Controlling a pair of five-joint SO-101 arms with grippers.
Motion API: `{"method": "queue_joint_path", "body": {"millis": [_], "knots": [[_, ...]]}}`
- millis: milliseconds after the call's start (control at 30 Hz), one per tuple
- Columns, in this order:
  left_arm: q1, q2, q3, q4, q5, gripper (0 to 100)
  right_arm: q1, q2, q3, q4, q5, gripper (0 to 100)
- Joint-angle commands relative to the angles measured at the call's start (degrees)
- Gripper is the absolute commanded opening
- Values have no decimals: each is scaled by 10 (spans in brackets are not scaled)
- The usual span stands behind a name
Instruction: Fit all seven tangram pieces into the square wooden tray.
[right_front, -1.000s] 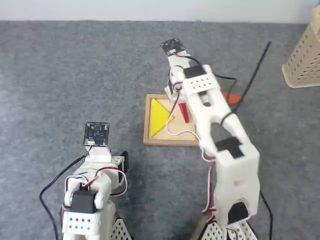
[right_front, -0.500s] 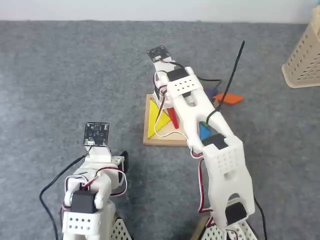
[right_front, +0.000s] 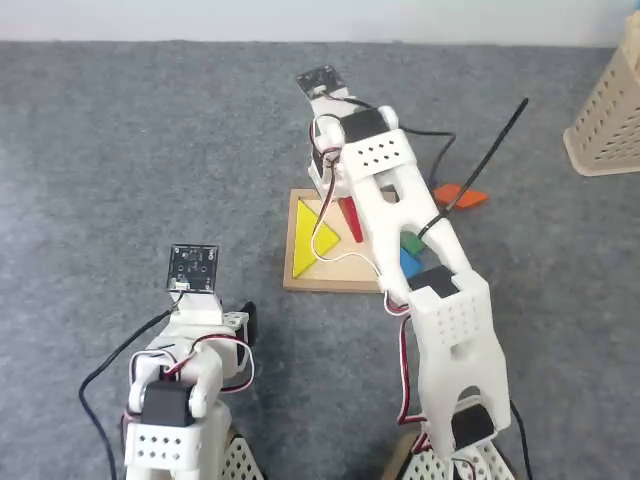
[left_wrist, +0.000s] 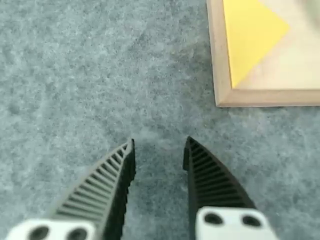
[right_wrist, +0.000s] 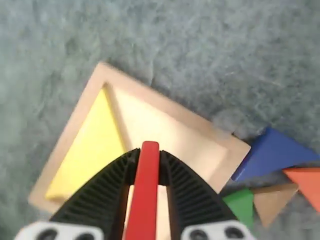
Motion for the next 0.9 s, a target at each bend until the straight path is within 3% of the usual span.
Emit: {"method": "queue_joint_path", "body": {"millis": [0,133,267,400,633,867], "knots": [[-3,-11,-1,-4,4,152,3,-11,-38,45,103,6],[-3,-11,-1,-4,4,152,1,-11,-26,125,237,7],[-3,-11,-1,-4,4,152,-4,-9,-25,140,263,7],[-3,-11,-1,-4,4,152,-31,8,3,167,439,7],[-3,-11,-1,-4,4,152,-28,59,-39,148,505,9],[-3,-11,-1,-4,4,152,-16,114,-140,143,510,13]]}}
